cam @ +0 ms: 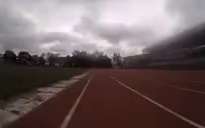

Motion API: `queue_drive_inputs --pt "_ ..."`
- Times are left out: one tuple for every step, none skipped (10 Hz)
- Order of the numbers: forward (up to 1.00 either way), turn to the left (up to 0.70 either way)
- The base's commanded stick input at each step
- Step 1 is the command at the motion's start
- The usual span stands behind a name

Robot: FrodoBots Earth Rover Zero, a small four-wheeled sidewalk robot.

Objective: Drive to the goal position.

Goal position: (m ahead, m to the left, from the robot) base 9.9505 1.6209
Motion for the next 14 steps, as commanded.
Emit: queue_drive_inputs --pt "0.7 0.0" --pt "0.7 0.0" --pt "0.7 0.0" --pt "0.7 0.0" --pt "0.7 0.0" --pt "0.7 0.0" --pt "0.7 0.0" --pt "0.7 0.0" --pt "0.7 0.0" --pt "0.7 0.0" --pt "0.7 0.0" --pt "0.7 0.0" --pt "0.7 0.0" --pt "0.7 0.0"
